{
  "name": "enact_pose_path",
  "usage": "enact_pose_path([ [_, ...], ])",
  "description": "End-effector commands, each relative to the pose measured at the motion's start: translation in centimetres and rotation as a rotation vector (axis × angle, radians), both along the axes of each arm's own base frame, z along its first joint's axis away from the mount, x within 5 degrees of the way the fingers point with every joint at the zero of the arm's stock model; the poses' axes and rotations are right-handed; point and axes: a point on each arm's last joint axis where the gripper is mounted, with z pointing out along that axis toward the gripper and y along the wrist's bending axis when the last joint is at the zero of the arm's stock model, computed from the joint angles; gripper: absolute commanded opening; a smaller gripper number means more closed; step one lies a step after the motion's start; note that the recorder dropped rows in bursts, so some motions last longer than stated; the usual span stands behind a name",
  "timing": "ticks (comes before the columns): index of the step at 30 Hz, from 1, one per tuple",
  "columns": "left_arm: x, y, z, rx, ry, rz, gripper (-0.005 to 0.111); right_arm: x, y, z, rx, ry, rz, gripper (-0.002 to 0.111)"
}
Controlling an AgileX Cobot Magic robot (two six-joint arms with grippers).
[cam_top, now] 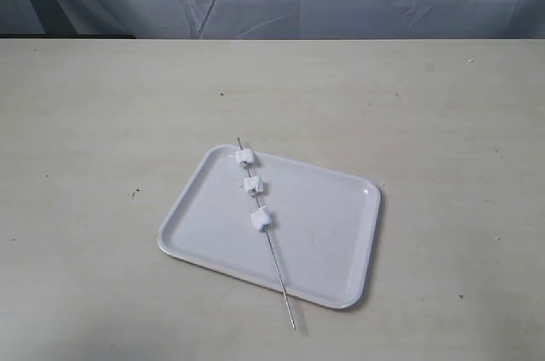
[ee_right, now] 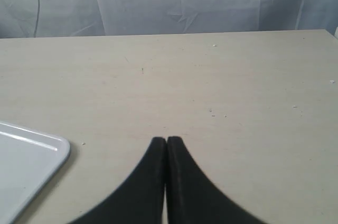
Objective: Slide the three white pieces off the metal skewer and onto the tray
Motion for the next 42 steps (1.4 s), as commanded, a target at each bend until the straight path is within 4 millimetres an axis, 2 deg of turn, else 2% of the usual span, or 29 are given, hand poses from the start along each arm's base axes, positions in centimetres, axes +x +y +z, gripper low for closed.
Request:
enact_pose_path([
  [1,0.1,-0.1,0.5,-0.045,-0.064,0.001,0.048,0.0,0.0,0.0,0.004,-0.008,-0.007,-0.001],
  [6,0.2,-0.1,2.3,-0.251,-0.279,0.014,0.048,0.0,0.0,0.0,0.004,-0.008,-0.007,-0.001],
  [8,0.2,-0.1,2.5,-0.378,-0.303,0.024,0.048,0.0,0.0,0.0,0.004,-0.008,-0.007,-0.001],
  [12,-0.1,-0.1,3.9,-0.451,-0.346,0.017,0.048,0.0,0.0,0.0,0.004,-0.008,-0.007,-0.001],
  [21,-1.1,-0.8,7.4,-0.461,-0.333,-0.052,0.048,0.0,0.0,0.0,0.004,-0.008,-0.007,-0.001],
  [27,-1.3,-0.3,8.6,-0.445,-0.475,-0.022,0.048,0.0,0.0,0.0,0.004,-0.008,-0.007,-0.001],
  [42,-1.3,-0.3,8.6,-0.453,-0.477,-0.022,0.048,0.0,0.0,0.0,0.004,-0.008,-0.007,-0.001],
])
